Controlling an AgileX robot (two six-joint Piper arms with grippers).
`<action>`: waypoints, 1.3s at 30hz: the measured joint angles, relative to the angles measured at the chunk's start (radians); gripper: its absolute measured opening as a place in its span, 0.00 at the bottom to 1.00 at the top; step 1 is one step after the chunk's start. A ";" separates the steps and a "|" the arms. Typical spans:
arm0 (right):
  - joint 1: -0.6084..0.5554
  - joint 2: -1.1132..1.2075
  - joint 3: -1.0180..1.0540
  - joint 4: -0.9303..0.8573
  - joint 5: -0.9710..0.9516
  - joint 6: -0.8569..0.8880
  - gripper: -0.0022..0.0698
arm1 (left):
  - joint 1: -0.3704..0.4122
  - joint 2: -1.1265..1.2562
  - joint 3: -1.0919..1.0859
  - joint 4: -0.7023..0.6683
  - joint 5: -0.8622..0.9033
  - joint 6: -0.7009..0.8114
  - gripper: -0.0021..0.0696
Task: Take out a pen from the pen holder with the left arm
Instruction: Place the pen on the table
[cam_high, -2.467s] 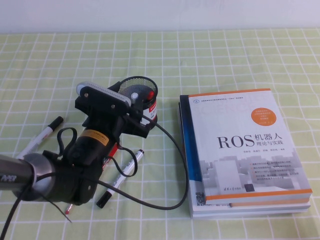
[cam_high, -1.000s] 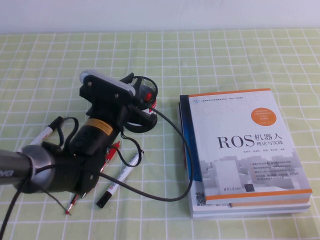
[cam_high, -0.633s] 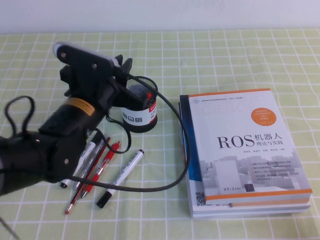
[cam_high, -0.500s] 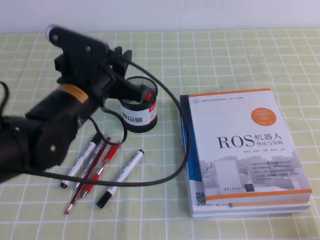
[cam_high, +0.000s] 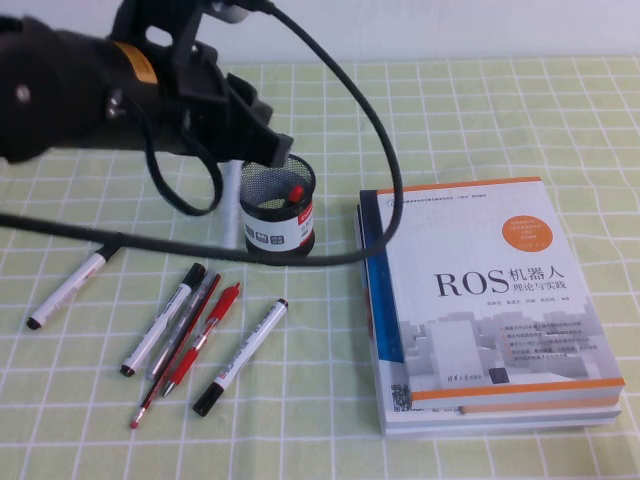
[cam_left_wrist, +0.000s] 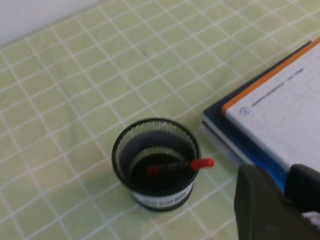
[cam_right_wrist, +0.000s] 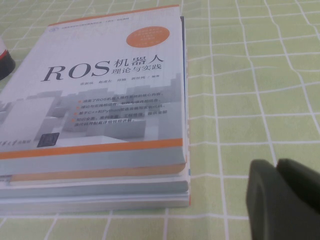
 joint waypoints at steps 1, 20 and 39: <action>0.000 0.000 0.000 0.000 0.000 0.000 0.01 | 0.000 0.000 -0.029 0.029 0.050 -0.020 0.14; 0.000 0.000 0.000 0.000 0.000 0.000 0.01 | 0.223 0.257 -0.154 0.223 0.496 -0.123 0.14; 0.000 0.000 0.000 0.000 0.000 0.000 0.01 | 0.260 0.523 -0.159 0.156 0.392 0.085 0.14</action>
